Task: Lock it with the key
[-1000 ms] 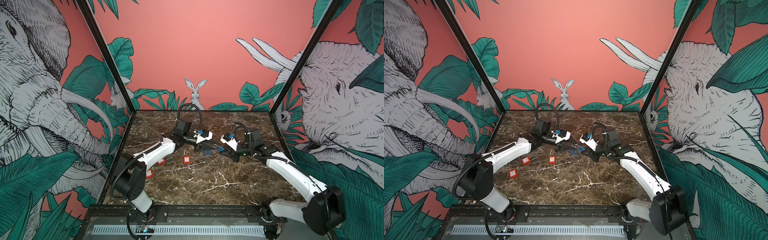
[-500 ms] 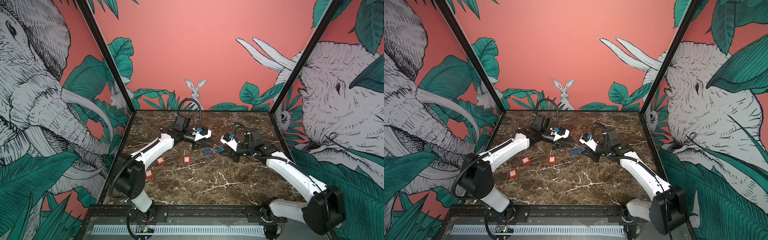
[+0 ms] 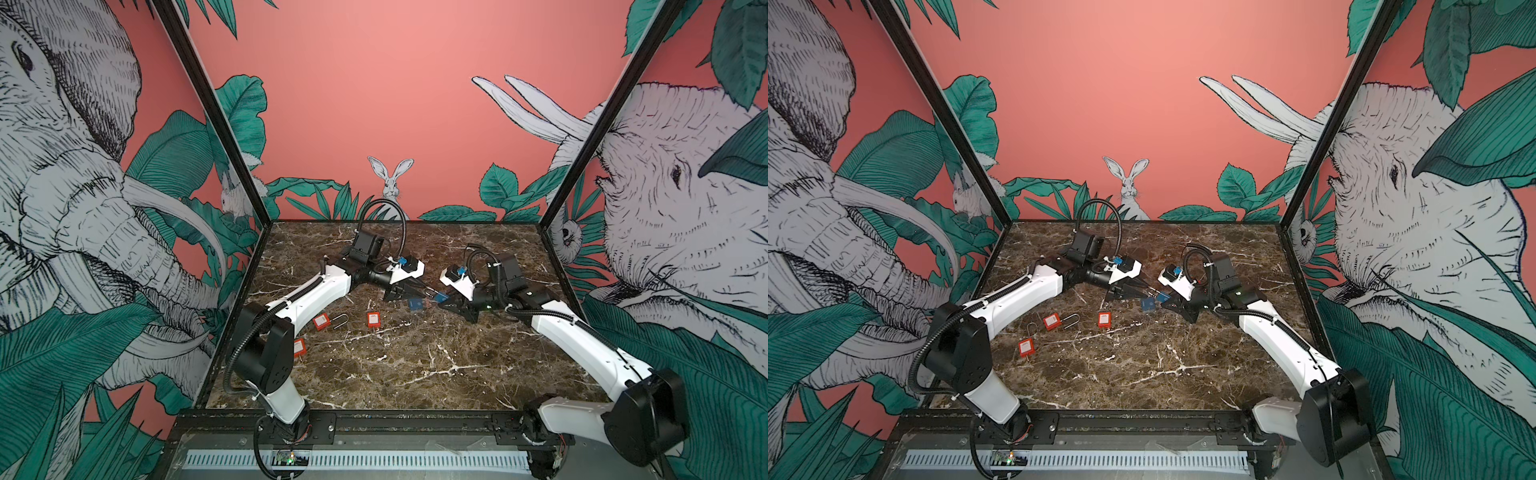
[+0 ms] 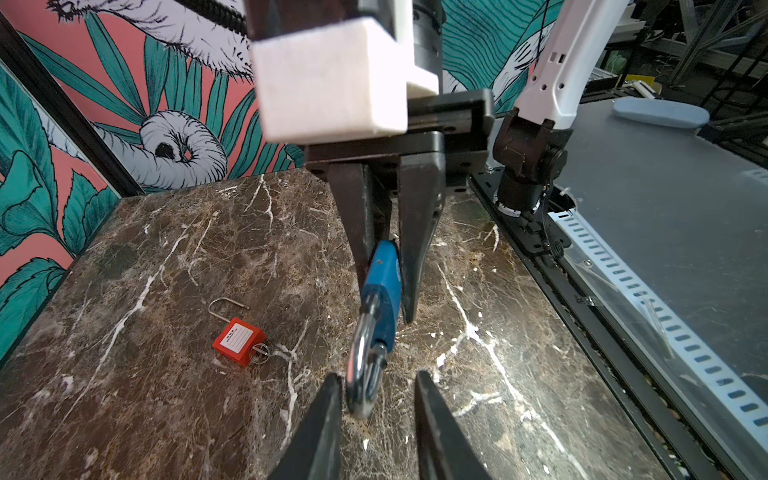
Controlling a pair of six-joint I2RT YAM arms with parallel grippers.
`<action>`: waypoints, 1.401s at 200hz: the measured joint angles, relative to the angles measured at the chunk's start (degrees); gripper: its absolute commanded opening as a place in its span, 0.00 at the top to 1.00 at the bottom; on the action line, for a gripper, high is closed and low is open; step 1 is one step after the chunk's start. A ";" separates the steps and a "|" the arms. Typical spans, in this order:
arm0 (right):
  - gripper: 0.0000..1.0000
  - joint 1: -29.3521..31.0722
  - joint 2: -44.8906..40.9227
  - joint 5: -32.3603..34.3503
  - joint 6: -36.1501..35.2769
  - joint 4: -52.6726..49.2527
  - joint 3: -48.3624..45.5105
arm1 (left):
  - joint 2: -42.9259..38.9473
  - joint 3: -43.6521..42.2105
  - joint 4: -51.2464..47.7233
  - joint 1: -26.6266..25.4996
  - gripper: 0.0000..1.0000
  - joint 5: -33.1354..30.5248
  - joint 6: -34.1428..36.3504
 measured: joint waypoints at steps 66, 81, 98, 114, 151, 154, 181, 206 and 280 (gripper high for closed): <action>1.00 0.00 0.04 -0.28 -0.09 -0.26 0.00 | 0.24 0.37 -0.02 -0.52 0.83 -0.07 -0.07; 1.00 0.00 0.04 -0.44 -0.15 -0.33 0.00 | 0.46 0.76 0.04 -0.57 0.90 -0.09 -0.35; 1.00 0.02 0.04 -0.59 -0.37 -0.50 0.00 | 0.70 0.94 0.13 -0.57 0.98 -0.04 -0.22; 1.00 0.02 0.04 -0.59 -0.61 -0.61 0.00 | 0.90 0.94 0.11 -0.63 1.00 0.11 -0.46; 1.00 0.55 0.04 1.16 -1.29 0.22 -0.17 | 1.49 1.18 0.09 -0.61 1.00 0.33 -0.48; 1.00 0.57 0.04 1.40 -1.42 0.42 -0.24 | 1.53 1.22 0.09 -0.61 1.00 0.33 -0.48; 1.00 1.09 0.04 3.13 -2.43 1.68 -0.42 | 2.12 1.51 0.17 -0.50 1.00 0.74 -0.90; 1.00 1.22 0.33 3.26 -2.69 2.12 -0.42 | 2.23 1.51 0.70 -0.48 1.00 0.79 -1.36; 1.00 1.14 3.17 2.36 -1.07 3.17 -0.42 | 2.23 -0.74 5.31 -0.66 1.00 -0.31 -4.04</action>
